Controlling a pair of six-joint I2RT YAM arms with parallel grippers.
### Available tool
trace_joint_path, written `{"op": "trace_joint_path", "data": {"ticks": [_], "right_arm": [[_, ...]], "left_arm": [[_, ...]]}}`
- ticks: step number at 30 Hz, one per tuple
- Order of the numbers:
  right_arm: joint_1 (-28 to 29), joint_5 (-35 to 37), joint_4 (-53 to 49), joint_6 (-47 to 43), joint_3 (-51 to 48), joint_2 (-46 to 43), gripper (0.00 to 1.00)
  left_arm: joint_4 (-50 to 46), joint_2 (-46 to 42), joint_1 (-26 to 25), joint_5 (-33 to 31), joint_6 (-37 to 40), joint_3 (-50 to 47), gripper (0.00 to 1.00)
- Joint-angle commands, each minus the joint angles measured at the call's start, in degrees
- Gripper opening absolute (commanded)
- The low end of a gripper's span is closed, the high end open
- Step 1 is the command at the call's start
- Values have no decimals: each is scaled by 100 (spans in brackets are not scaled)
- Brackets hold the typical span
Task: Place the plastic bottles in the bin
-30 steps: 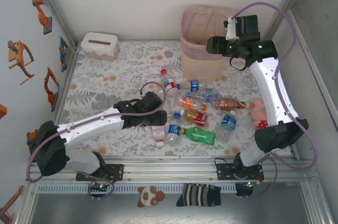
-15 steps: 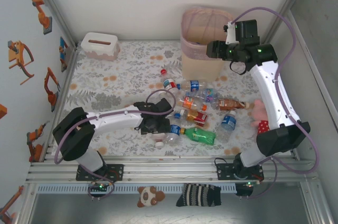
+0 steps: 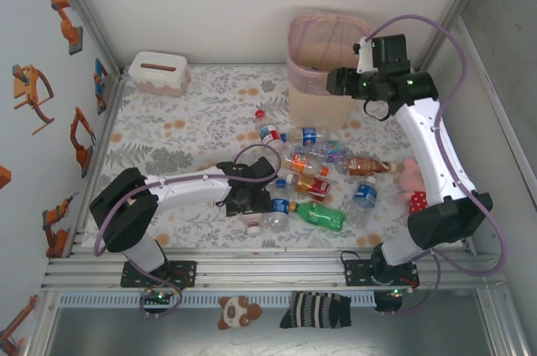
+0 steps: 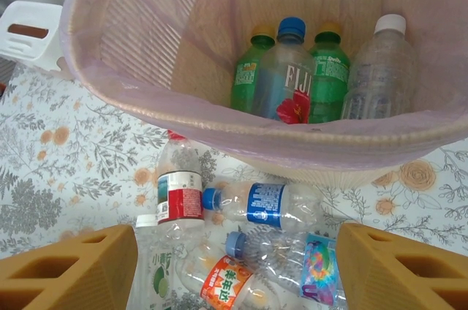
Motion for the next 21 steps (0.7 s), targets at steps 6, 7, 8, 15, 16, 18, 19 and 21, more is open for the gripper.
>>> {"op": "trace_joint_path", "data": {"ticks": [6,7,8,15,16,18,19,21], "right_arm": [[-14,0,153,98,-295,-419,71],[-14,9,158,98,-310,-433,71],[-19,9,154,107,-324,-455,70],[-20,-50,196,158,-350,-585,70],[-21,-74,207,167,-350,-598,70],[-16,-183,280,242,-388,-655,70],[-14,-250,331,277,-429,-693,70],[-14,-440,530,371,-556,-798,70]], "left_arm": [[-200,-39,-30,108,-77,-125,70],[-198,-57,-36,97,-79,-125,69],[-198,-84,-43,74,-67,-130,68],[-501,-483,-54,-336,34,-12,66],[-547,-558,-51,-407,57,23,65],[-590,-776,-50,-554,139,68,65],[-613,-892,-50,-617,187,88,65],[-592,-1186,-52,-774,348,153,64]]}}
